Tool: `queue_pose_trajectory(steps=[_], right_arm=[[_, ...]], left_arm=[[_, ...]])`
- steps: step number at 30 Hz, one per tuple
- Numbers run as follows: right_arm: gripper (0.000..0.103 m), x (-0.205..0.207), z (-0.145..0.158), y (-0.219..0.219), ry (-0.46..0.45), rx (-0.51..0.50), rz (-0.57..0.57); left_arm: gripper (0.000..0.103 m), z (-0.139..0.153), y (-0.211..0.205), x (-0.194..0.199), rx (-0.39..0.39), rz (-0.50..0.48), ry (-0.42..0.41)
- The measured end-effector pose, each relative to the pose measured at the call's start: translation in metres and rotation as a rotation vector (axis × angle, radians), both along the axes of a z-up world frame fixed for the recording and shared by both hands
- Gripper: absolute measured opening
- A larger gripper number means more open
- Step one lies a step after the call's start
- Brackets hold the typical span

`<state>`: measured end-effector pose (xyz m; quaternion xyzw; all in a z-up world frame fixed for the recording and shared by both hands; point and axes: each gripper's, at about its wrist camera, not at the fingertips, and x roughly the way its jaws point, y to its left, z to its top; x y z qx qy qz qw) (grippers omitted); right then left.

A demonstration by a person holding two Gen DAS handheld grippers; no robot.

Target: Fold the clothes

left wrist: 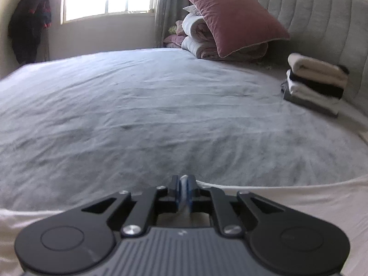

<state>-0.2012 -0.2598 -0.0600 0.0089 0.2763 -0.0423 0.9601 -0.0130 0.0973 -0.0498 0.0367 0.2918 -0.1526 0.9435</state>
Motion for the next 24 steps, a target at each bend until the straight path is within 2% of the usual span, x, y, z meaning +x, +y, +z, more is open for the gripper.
queue_pose_trajectory(steps=[2, 3, 4, 9, 13, 15, 17, 20, 22, 24], right_arm=[[0.103, 0.0, 0.001, 0.002, 0.0, -0.008, -0.008], [0.103, 0.001, 0.003, 0.003, -0.002, -0.01, -0.008], [0.103, 0.002, 0.005, 0.005, -0.008, -0.012, -0.005], [0.103, 0.009, 0.016, 0.017, -0.039, -0.021, 0.014], [0.103, 0.023, 0.017, 0.034, -0.042, -0.027, 0.049], [0.103, 0.029, 0.011, 0.04, -0.024, -0.039, 0.066], [0.103, 0.03, 0.003, 0.043, -0.004, -0.049, 0.067], [0.103, 0.02, -0.003, 0.036, -0.029, -0.028, 0.055], [0.103, 0.014, -0.003, 0.029, -0.032, -0.024, 0.042], [0.103, 0.01, -0.001, 0.025, -0.031, -0.034, 0.023]], left_arm=[[0.027, 0.003, 0.0, -0.003, 0.008, 0.005, -0.012], [0.042, 0.005, 0.001, -0.005, 0.004, 0.011, -0.019], [0.049, 0.007, 0.003, -0.008, -0.007, 0.016, -0.028], [0.058, 0.022, 0.013, -0.027, -0.073, 0.018, -0.072], [0.069, 0.026, 0.014, -0.041, -0.064, -0.025, -0.095], [0.069, 0.022, 0.018, -0.046, -0.048, -0.025, -0.086], [0.069, 0.014, 0.026, -0.049, -0.023, -0.005, -0.062], [0.069, 0.003, 0.047, -0.049, -0.004, 0.073, -0.014], [0.069, 0.006, 0.064, -0.048, -0.067, 0.118, 0.001], [0.069, 0.009, 0.074, -0.049, -0.073, 0.175, 0.004]])
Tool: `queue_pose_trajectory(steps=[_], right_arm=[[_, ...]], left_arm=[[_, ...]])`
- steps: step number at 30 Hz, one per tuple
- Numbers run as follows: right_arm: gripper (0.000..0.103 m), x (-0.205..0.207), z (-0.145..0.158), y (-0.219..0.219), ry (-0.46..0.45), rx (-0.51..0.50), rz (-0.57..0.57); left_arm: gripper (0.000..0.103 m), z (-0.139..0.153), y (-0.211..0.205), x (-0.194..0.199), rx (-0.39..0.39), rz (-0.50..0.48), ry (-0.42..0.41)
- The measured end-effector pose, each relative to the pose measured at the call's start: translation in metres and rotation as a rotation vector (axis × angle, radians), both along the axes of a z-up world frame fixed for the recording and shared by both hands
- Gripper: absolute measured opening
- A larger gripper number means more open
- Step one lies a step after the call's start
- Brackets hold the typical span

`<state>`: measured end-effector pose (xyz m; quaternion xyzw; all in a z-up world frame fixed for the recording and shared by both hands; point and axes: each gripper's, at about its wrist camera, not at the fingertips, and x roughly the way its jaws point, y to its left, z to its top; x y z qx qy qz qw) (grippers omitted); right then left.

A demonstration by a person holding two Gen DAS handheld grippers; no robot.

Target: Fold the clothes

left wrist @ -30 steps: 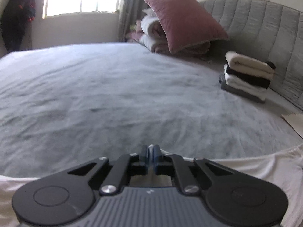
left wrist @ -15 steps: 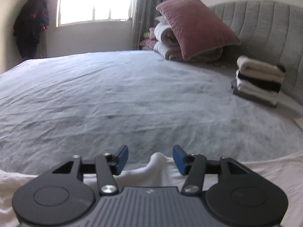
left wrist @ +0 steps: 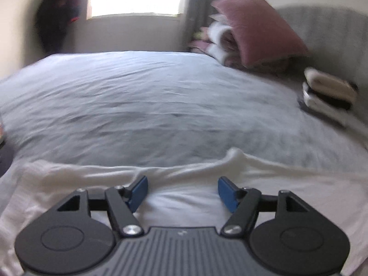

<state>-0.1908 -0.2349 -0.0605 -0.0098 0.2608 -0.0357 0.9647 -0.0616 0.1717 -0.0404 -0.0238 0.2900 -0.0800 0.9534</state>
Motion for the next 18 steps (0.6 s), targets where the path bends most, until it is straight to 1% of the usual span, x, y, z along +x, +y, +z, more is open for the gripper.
queue_pose_trajectory(steps=[2, 5, 8, 11, 14, 15, 16, 17, 18], right_arm=[[0.103, -0.006, 0.004, -0.006, 0.004, -0.004, -0.038], [0.103, -0.023, 0.01, -0.018, -0.006, 0.043, -0.111], [0.103, -0.041, 0.017, -0.032, -0.035, 0.095, -0.173], [0.103, -0.056, 0.025, -0.051, -0.052, 0.148, -0.251], [0.102, -0.065, 0.027, -0.071, -0.039, 0.244, -0.349], [0.095, -0.069, 0.028, -0.078, -0.035, 0.276, -0.382], [0.09, -0.072, 0.027, -0.086, -0.031, 0.336, -0.401], [0.082, -0.075, 0.025, -0.093, -0.028, 0.418, -0.41], [0.077, -0.078, 0.021, -0.101, -0.026, 0.508, -0.42]], left_arm=[[0.069, 0.003, 0.007, 0.0, -0.007, 0.043, 0.004], [0.07, 0.009, 0.011, -0.001, -0.069, 0.072, 0.019], [0.072, 0.016, 0.008, -0.005, -0.123, 0.075, 0.03], [0.073, 0.021, -0.002, -0.004, -0.142, 0.066, 0.048], [0.074, 0.026, -0.014, 0.0, -0.157, 0.044, 0.08], [0.074, 0.027, -0.017, 0.0, -0.163, 0.038, 0.089], [0.075, 0.028, -0.021, 0.002, -0.17, 0.031, 0.1], [0.075, 0.027, -0.024, 0.003, -0.177, 0.024, 0.11], [0.075, 0.027, -0.027, 0.004, -0.184, 0.017, 0.121]])
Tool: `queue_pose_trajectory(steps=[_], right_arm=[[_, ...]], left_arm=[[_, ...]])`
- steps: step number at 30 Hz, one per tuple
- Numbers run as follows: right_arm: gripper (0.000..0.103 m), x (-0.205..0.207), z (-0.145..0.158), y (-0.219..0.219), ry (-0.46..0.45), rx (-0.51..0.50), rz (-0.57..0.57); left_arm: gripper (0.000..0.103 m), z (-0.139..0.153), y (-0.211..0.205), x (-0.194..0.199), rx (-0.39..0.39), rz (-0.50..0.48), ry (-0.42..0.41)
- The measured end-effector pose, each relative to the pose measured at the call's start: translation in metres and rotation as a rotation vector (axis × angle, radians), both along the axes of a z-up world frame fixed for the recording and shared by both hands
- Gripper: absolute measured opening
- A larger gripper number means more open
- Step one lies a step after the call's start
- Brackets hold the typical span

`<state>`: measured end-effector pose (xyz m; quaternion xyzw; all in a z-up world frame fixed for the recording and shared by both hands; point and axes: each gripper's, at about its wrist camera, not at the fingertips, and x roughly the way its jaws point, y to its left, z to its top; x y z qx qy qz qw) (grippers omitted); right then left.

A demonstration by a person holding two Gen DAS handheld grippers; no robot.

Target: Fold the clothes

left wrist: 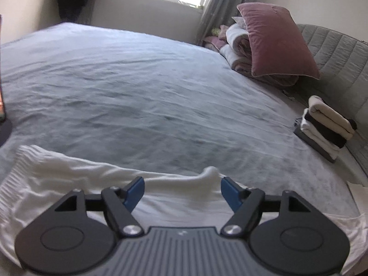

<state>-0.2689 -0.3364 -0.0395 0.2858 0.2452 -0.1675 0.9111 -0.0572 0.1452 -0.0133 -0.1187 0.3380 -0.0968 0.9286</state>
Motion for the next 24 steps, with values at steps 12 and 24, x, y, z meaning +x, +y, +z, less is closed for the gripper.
queue_pose_trajectory(steps=[12, 24], right_arm=[[0.052, -0.018, -0.027, -0.029, -0.171, 0.391, -0.076], [0.01, -0.005, -0.015, -0.002, -0.122, 0.113, -0.102]], left_arm=[[0.072, -0.006, -0.02, 0.001, -0.116, -0.159, 0.108], [0.071, 0.027, -0.053, -0.004, -0.147, -0.305, 0.152]])
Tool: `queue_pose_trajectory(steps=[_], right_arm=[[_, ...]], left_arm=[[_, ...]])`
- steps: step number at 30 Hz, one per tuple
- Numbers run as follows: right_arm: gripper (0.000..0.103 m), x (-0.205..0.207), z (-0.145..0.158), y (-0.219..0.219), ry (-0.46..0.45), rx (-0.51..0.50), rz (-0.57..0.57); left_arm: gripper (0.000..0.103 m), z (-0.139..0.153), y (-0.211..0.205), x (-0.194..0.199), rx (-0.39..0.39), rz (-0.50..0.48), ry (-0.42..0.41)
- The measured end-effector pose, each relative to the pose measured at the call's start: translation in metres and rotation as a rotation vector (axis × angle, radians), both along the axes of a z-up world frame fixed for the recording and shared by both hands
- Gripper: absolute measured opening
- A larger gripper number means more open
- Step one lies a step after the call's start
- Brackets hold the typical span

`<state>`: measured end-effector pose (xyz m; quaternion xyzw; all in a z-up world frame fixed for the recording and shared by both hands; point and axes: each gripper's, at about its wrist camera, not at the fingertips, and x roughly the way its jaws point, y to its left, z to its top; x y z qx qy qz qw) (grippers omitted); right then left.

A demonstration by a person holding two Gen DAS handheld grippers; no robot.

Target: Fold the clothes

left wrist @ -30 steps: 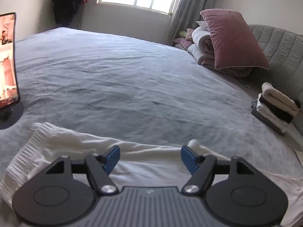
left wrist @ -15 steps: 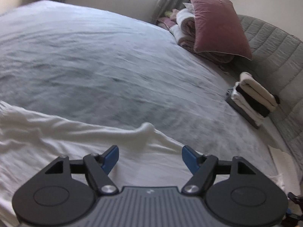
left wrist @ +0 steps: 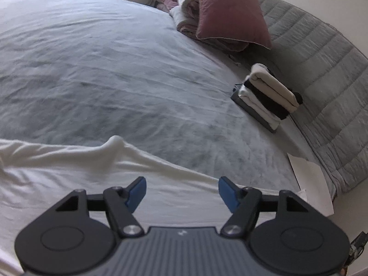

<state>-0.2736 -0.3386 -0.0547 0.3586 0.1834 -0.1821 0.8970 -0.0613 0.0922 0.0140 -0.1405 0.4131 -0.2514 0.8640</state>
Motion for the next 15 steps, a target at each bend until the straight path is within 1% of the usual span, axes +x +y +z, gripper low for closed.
queue_pose_trajectory(steps=[2, 4, 7, 9, 11, 13, 15], right_arm=[[0.01, 0.002, 0.003, 0.005, 0.0, -0.031, 0.004], [0.009, 0.006, 0.008, 0.01, -0.001, -0.06, 0.023], [0.008, 0.014, 0.021, 0.026, -0.016, -0.137, 0.081], [0.008, 0.019, 0.031, 0.04, -0.03, -0.194, 0.124], [0.008, 0.027, 0.038, 0.055, -0.048, -0.24, 0.167], [0.008, 0.034, 0.045, 0.072, -0.065, -0.282, 0.213], [0.008, 0.042, 0.049, 0.091, -0.075, -0.305, 0.278]], left_arm=[[0.072, 0.002, -0.001, -0.006, -0.016, -0.029, -0.014], [0.075, -0.005, 0.002, -0.01, -0.075, -0.051, -0.002], [0.079, -0.029, 0.008, -0.009, -0.194, -0.039, 0.046], [0.079, -0.049, 0.012, -0.007, -0.3, -0.016, 0.095], [0.079, -0.067, 0.012, -0.003, -0.413, -0.015, 0.17], [0.079, -0.076, 0.011, -0.003, -0.481, -0.032, 0.194], [0.079, -0.077, 0.008, -0.004, -0.514, -0.057, 0.194]])
